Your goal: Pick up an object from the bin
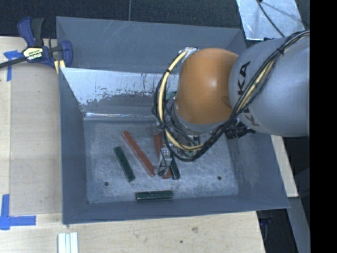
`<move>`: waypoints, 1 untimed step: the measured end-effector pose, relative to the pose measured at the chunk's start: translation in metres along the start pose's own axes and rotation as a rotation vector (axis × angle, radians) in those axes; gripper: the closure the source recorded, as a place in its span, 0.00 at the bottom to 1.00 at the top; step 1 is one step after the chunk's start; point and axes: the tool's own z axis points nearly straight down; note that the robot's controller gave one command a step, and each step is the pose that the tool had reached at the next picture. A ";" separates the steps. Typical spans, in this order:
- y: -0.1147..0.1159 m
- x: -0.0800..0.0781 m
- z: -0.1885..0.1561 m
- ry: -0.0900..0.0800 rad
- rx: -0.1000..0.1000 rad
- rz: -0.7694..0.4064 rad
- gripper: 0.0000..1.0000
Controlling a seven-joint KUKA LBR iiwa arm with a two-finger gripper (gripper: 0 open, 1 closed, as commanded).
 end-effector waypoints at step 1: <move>-0.049 -0.007 0.127 0.005 0.000 -0.391 0.00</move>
Offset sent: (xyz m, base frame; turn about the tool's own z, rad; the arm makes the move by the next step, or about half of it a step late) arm 0.0023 -0.0482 -0.1263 -0.3934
